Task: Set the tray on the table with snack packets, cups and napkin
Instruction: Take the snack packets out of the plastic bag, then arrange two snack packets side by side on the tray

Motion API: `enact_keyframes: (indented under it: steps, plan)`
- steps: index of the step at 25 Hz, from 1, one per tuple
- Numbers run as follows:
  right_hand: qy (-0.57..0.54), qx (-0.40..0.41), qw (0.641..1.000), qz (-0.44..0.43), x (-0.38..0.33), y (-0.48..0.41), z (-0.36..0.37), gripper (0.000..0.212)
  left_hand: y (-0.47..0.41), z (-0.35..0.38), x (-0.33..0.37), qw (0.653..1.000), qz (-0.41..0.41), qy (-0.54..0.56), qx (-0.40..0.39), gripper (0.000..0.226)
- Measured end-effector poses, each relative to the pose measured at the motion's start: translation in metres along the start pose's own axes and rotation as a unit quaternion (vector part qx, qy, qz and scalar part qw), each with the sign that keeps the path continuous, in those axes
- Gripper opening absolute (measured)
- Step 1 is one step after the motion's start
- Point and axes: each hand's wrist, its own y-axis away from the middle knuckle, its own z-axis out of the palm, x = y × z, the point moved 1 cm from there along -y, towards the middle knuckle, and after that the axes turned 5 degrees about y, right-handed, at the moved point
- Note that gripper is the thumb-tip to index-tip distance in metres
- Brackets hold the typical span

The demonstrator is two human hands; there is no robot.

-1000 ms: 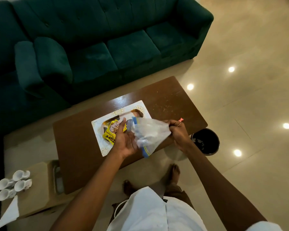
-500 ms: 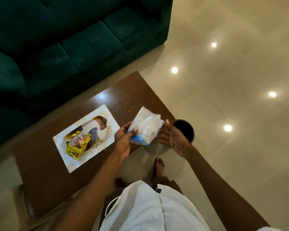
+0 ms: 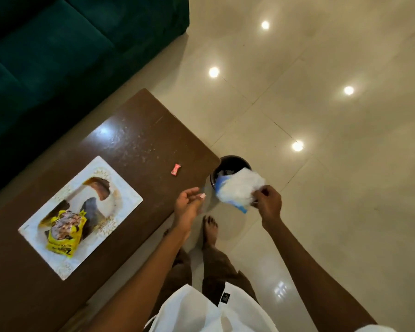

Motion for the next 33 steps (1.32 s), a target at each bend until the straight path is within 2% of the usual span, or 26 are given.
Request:
enact_keyframes:
  steps: [3,5,10,15,19,24,27,30,33]
  plan:
    - [0.082,0.111,0.99,0.011,0.01,-0.052,0.006,0.014,-0.018,0.018,-0.021,0.996,-0.035,-0.071,-0.052,0.023]
    - [0.135,0.127,0.983,0.001,0.016,-0.086,0.022,0.014,-0.032,0.023,-0.037,0.991,-0.046,-0.108,-0.07,0.02]
    - [0.234,0.098,0.967,-0.002,0.042,-0.172,0.074,0.024,-0.067,0.008,-0.065,0.987,-0.064,-0.143,-0.045,0.021]
    - [0.291,0.051,0.955,0.038,0.081,-0.251,0.133,0.033,-0.099,-0.009,-0.095,0.985,-0.091,-0.149,-0.014,0.019]
    - [0.344,0.012,0.939,0.019,0.097,-0.284,0.164,0.036,-0.116,-0.016,-0.109,0.985,-0.094,-0.144,-0.01,0.021]
    - [0.339,-0.031,0.94,-0.009,0.089,-0.235,0.175,0.026,-0.108,-0.022,-0.108,0.99,-0.083,-0.116,0.001,0.023]
    - [0.325,-0.076,0.942,-0.034,0.092,-0.164,0.178,0.022,-0.091,-0.026,-0.094,0.992,-0.078,-0.103,-0.007,0.024]
    - [0.267,-0.088,0.958,-0.057,0.079,-0.079,0.174,0.014,-0.059,-0.037,-0.066,0.994,-0.056,-0.096,-0.006,0.024]
    - [0.276,-0.13,0.947,-0.102,0.059,-0.003,0.161,0.007,-0.012,-0.065,-0.032,0.996,-0.023,-0.082,0.026,0.026]
